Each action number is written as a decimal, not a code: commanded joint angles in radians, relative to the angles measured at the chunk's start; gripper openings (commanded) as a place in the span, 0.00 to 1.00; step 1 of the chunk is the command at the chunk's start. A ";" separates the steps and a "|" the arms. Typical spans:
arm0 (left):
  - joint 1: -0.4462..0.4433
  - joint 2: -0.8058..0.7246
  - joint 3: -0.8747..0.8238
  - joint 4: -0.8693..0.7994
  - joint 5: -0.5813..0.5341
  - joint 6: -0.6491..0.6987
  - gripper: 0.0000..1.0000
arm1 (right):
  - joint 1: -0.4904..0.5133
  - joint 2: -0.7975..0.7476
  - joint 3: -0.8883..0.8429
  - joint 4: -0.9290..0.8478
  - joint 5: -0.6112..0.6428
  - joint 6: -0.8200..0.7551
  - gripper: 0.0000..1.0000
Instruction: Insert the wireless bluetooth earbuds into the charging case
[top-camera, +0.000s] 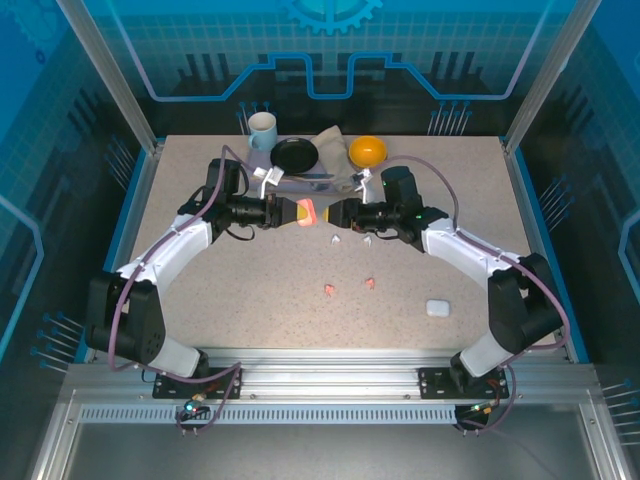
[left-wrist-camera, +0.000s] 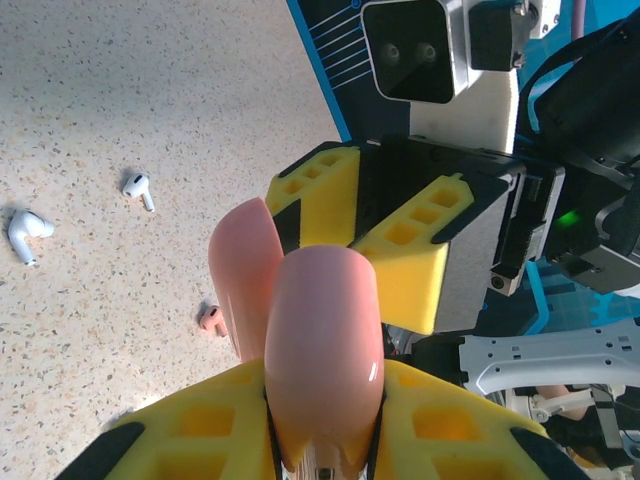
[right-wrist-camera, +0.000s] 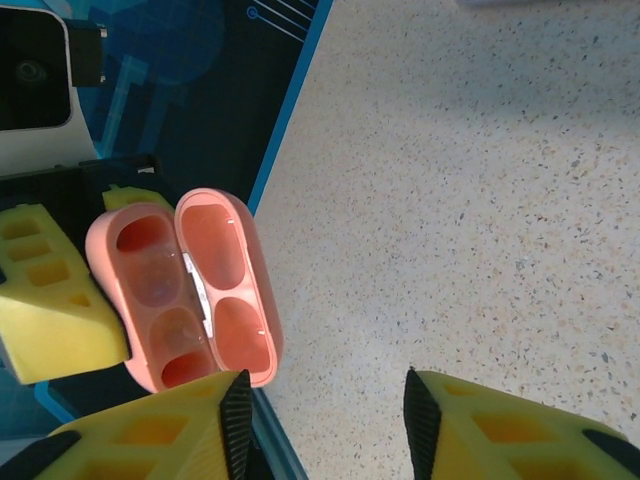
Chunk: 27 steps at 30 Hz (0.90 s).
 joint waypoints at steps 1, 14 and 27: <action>-0.009 -0.026 0.033 0.021 0.031 -0.005 0.00 | 0.019 0.031 0.057 0.041 -0.035 0.014 0.46; -0.018 -0.015 0.054 0.031 0.018 -0.012 0.00 | 0.045 0.066 0.055 0.066 -0.050 0.023 0.36; -0.034 0.001 0.057 0.041 0.020 -0.018 0.00 | 0.047 0.103 0.077 0.108 -0.075 0.049 0.23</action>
